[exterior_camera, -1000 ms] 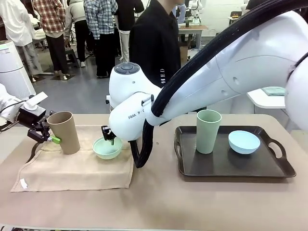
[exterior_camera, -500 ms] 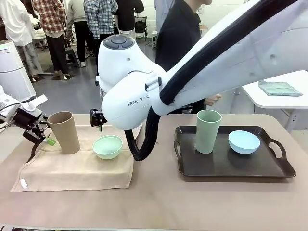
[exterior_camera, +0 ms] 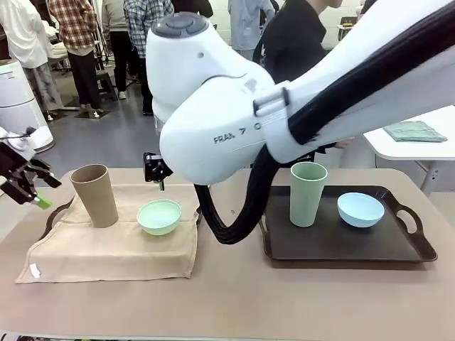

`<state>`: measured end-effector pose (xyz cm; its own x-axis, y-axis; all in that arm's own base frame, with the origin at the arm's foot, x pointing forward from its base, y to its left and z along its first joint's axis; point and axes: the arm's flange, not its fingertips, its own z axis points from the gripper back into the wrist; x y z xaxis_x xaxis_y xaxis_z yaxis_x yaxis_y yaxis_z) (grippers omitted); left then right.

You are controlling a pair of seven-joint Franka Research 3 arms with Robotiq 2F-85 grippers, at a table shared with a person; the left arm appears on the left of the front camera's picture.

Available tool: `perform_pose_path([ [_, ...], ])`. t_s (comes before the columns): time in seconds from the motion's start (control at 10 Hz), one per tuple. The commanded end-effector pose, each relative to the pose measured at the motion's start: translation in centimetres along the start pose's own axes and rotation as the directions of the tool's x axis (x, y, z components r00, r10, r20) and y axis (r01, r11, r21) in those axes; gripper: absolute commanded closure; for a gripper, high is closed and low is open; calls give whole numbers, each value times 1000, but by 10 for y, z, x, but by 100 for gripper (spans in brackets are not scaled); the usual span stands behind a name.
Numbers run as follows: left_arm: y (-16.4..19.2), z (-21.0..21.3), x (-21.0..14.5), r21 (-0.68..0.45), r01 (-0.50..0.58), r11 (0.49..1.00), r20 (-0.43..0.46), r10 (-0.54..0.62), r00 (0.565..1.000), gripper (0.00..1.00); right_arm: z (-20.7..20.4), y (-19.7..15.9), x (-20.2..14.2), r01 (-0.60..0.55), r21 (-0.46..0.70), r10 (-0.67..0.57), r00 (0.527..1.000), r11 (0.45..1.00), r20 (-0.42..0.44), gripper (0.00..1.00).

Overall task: Set up a tray with a mat and arrange the tableware.
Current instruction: Place the Picnic Bowl and Reusable plastic cup back onto the Handle tray in front of the human's position.

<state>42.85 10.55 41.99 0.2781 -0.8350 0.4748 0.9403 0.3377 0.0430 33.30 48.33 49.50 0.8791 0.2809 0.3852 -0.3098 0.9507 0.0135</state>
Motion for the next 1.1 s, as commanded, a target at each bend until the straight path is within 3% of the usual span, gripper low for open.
perform_pose_path([
  [0.0, -56, 19, 45, 179, -191, 965, -26, 199, 980, 0, 30, -5, -16, 66, -63, -66, 998, 996, 5, 0],
  [0.1, -73, 26, 65, 254, -324, 911, -11, 337, 941, 0, 55, -7, -23, 97, -91, -95, 995, 991, 36, 0],
  [0.2, -84, 32, 86, 262, -430, 864, 103, 418, 903, 0, 75, -9, -28, 126, -97, -119, 990, 987, 75, 0],
  [0.3, -98, 40, 107, 240, -497, 834, 215, 453, 865, 0, 91, -12, -33, 171, -85, -162, 981, 982, 103, 0],
  [0.4, -113, 43, 126, 219, -520, 826, 254, 466, 848, 0, 102, -15, -39, 227, -82, -218, 970, 970, 106, 0],
  [0.7, -138, 69, 161, 109, -469, 877, 164, 449, 878, 0, 125, -26, -65, 206, -84, -205, 979, 975, 18, 0],
  [0.8, -138, 80, 167, 139, -460, 877, 155, 439, 885, 0, 120, -35, -68, 185, -89, -189, 981, 979, -34, 0],
  [0.9, -138, 91, 169, 145, -448, 882, 113, 435, 893, 0, 105, -44, -66, 136, -185, -160, 980, 973, -119, 0],
  [1.0, -138, 62, 166, 147, -468, 871, 174, 443, 879, 0, 126, -19, -61, 219, -88, -218, 976, 972, 24, 0],
])
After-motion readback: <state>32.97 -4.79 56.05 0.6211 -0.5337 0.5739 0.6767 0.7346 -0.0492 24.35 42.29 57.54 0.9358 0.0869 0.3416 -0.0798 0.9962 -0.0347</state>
